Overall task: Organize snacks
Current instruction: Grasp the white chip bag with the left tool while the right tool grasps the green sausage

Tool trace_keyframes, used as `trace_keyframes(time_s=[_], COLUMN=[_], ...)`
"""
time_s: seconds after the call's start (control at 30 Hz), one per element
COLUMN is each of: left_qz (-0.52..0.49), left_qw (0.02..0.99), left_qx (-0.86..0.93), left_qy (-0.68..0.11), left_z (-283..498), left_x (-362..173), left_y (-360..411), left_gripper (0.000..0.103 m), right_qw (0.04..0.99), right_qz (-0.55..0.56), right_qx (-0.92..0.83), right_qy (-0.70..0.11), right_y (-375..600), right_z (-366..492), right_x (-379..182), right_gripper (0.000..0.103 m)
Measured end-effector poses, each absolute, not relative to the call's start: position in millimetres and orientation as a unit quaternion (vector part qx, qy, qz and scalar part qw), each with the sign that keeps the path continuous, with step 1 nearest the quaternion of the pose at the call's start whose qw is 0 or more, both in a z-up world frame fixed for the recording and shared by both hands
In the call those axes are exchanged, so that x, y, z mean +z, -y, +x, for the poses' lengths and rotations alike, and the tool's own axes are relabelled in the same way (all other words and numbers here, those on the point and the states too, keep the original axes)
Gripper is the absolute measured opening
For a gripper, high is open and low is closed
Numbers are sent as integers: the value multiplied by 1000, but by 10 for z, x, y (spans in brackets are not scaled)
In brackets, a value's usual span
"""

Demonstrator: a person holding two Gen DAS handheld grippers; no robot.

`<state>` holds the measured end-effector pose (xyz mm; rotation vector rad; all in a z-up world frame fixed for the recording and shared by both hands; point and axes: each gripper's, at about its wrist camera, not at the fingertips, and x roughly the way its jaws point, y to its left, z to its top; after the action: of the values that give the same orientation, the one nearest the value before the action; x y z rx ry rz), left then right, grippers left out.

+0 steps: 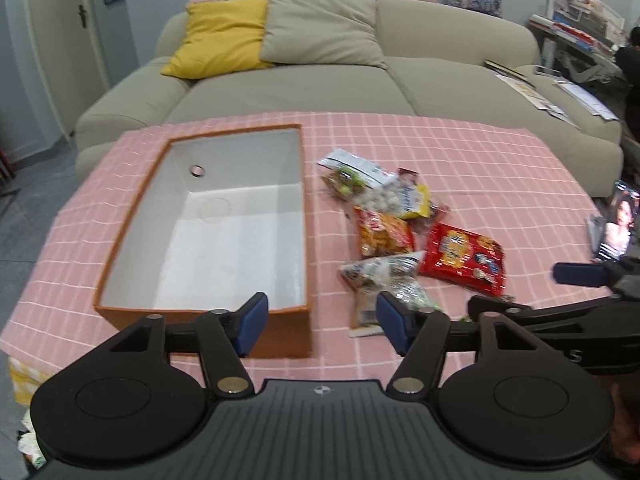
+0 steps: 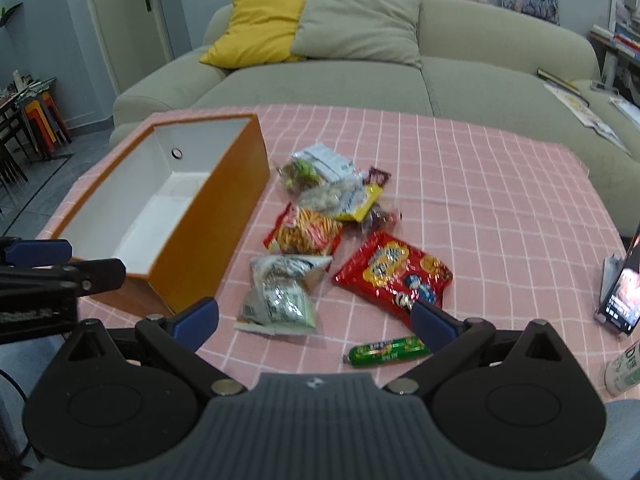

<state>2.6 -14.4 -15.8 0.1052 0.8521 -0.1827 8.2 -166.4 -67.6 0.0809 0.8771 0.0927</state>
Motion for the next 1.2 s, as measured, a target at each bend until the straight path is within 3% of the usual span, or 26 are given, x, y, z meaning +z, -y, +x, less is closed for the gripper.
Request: trace_keyframes(time_s=[0.13, 0.33, 0.47, 0.67, 0.77, 0.97, 1.2], left_qz=[44, 21, 20, 12, -13, -33, -20], left_qw=[895, 881, 876, 865, 865, 859, 843], left_qx=[-131, -173, -183, -183, -170, -129, -97], left_qy=[-423, -439, -445, -467, -473, -494, -529], left_z=[40, 170, 282, 456, 572, 813, 1024], left_x=[-209, -311, -401, -627, -716, -903, -1127], left_y=[222, 357, 517, 690, 692, 721, 793], left_gripper=[48, 42, 43, 52, 67, 75, 76], right_qw=[895, 882, 871, 851, 846, 824, 807], right_qz=[46, 57, 80, 133, 145, 174, 199], right_qx=[46, 24, 1, -24, -36, -65, -86], right_qy=[-441, -466, -485, -507, -513, -536, -550], right_y=[1743, 1882, 2018, 2190, 2240, 2315, 2387], right_z=[112, 136, 203, 364, 468, 647, 734], right_x=[-840, -1057, -1200, -1405, -1491, -1669, -1805], right_gripper=[82, 63, 62, 62, 62, 62, 62])
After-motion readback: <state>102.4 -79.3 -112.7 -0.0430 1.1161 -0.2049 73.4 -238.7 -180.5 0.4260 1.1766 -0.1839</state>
